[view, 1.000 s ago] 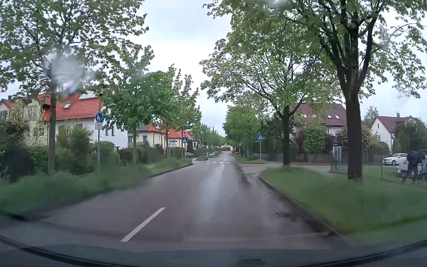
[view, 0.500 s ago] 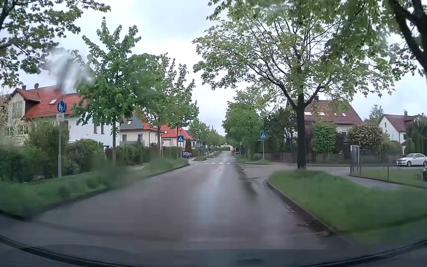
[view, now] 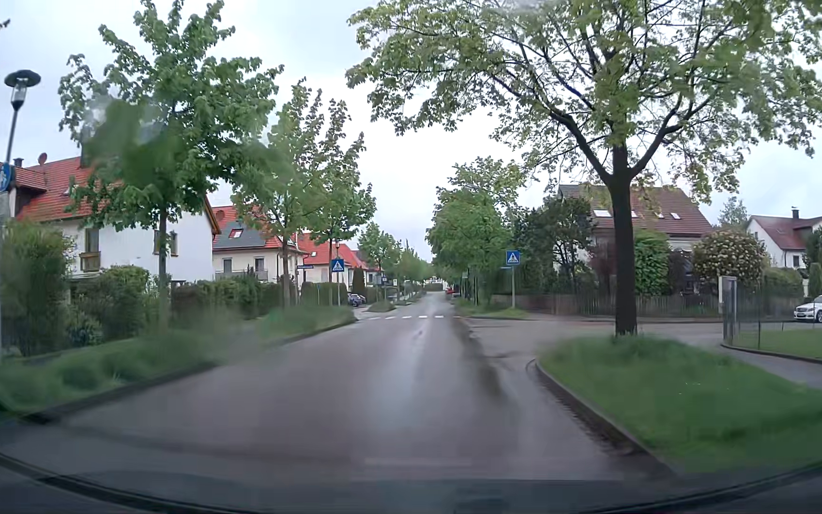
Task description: Follow the waypoints while adhering to traffic rules and regulations
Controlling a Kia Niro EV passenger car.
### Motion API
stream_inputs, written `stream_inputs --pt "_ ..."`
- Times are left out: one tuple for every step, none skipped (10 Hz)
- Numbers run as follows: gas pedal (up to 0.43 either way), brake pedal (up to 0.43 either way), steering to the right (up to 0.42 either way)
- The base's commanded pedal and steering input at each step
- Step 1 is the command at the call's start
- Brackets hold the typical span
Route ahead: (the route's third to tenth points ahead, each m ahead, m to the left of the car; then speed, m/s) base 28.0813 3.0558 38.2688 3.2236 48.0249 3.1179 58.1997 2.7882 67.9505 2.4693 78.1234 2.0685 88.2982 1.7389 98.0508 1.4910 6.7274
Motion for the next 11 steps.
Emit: stream_inputs --pt "0.047 0.000 0.002" --pt "0.047 0.000 0.001" --pt "0.047 0.000 0.001" --pt "0.047 0.000 0.001" --pt "0.047 0.000 0.001" --pt "0.039 0.000 0.001" --pt "0.039 0.000 0.001" --pt "0.039 0.000 0.001" --pt "0.039 0.000 0.001" --pt "0.039 0.000 0.001" --pt "0.039 0.000 0.001"
